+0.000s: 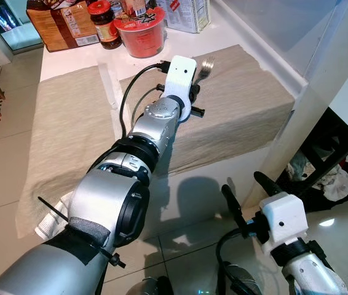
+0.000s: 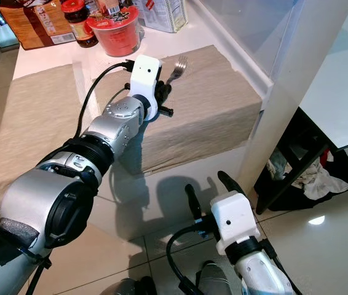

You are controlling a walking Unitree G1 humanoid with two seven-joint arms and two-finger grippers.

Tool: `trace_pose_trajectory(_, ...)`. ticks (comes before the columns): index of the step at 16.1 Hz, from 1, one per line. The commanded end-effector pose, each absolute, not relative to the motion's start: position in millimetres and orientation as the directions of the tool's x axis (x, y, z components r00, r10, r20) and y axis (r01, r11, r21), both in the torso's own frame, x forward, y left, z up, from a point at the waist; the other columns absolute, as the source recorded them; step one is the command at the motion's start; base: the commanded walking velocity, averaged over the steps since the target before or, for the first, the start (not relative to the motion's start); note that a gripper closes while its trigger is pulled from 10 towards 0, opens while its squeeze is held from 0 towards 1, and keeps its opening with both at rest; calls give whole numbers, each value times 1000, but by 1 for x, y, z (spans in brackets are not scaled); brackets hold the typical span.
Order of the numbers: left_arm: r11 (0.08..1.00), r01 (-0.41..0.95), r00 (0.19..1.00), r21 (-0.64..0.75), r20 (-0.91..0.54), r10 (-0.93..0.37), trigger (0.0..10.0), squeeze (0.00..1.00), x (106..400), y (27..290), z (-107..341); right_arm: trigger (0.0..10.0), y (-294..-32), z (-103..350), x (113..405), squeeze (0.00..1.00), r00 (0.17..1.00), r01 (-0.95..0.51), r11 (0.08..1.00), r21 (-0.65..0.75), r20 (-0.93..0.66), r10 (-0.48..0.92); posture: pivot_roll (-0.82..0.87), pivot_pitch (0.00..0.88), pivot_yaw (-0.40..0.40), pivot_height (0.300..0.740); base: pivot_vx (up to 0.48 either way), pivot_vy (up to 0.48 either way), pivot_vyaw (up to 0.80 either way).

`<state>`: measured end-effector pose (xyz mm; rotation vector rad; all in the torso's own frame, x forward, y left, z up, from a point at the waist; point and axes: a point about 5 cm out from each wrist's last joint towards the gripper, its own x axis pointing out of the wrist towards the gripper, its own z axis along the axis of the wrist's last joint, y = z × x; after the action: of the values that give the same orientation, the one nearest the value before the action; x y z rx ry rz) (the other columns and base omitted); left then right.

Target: Setting the table

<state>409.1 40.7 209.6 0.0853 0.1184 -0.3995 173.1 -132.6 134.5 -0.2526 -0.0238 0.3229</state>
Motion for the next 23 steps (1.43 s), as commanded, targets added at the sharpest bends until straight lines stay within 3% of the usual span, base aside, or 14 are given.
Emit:
trace_pose_trajectory(1,934,356,907,27,-250,-339,0,0,405,58,177,10000,-131,132,172,0,946,-320,919,-231,-25,323,-206,130,127,740,0,0,0)
trace_pose_trajectory(8,936,351,936,30,13,-351,0,0,420,76,239,10000,-135,129,185,0,954,-295,927,-231,-13,301,-165,117,111,740,0,0,0)
trace_pose_trajectory(13,898,428,884,98,158,-439,0,0,412,98,247,10000,-137,131,200,0,961,-259,931,-257,28,275,-117,99,100,740,0,0,0)
trace_pose_trajectory(16,916,382,892,123,211,-401,0,0,394,131,242,10000,-136,134,208,0,961,-242,934,-265,65,267,-78,86,91,740,0,0,0)
trace_pose_trajectory(21,961,269,934,59,228,-276,0,0,356,158,210,10000,-140,144,223,0,962,-187,943,-277,141,233,-43,71,78,740,0,0,0)
trace_pose_trajectory(23,972,213,942,99,242,-231,0,0,330,165,204,10000,-145,149,231,0,963,-150,951,-269,180,202,-31,58,71,740,0,0,0)
